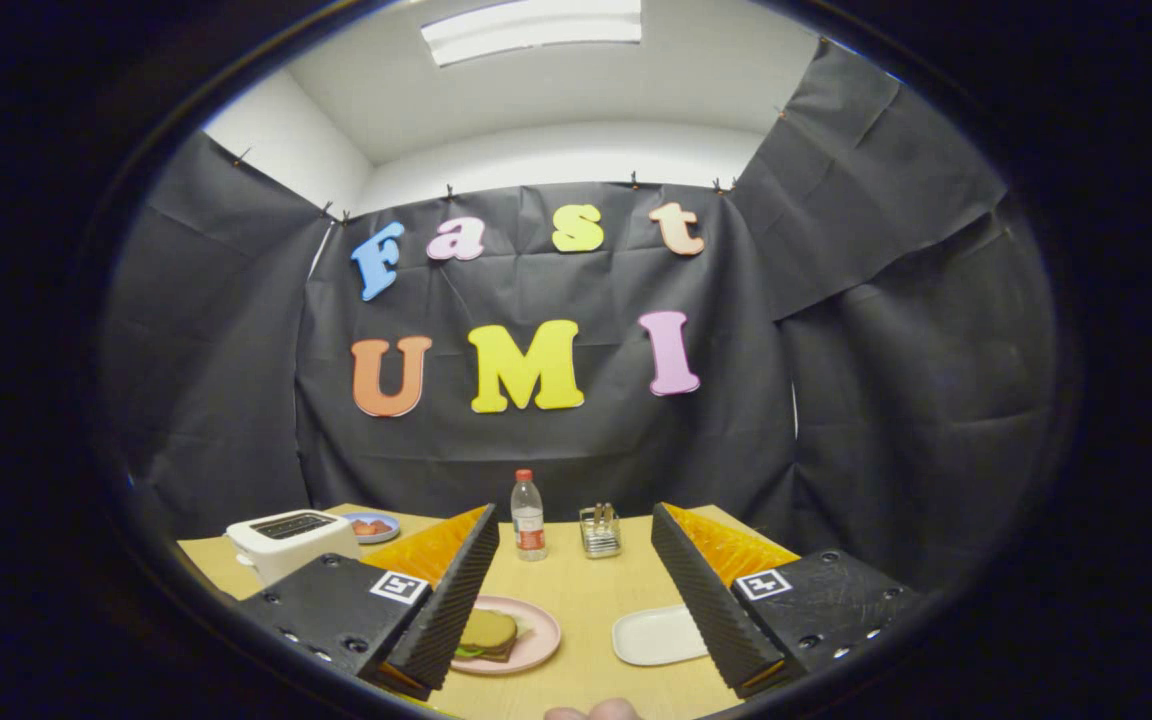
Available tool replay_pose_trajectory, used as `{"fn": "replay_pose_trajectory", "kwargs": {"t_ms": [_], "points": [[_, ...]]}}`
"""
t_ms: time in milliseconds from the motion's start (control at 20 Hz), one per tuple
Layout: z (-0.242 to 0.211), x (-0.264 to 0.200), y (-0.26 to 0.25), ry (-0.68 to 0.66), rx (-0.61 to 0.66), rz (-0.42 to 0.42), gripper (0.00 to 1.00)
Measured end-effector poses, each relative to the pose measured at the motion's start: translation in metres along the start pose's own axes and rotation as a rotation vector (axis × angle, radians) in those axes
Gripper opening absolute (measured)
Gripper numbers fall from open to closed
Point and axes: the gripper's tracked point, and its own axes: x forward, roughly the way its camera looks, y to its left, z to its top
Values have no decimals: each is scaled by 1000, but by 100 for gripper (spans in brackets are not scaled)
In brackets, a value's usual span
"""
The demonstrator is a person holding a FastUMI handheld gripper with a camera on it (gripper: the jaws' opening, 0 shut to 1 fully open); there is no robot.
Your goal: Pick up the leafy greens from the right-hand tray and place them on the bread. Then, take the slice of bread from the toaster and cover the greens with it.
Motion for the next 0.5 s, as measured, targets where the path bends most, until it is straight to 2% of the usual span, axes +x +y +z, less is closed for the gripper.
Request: {"fn": "replay_pose_trajectory", "kwargs": {"t_ms": [500], "points": [[-6,5,14,7,-14,31,96]]}}
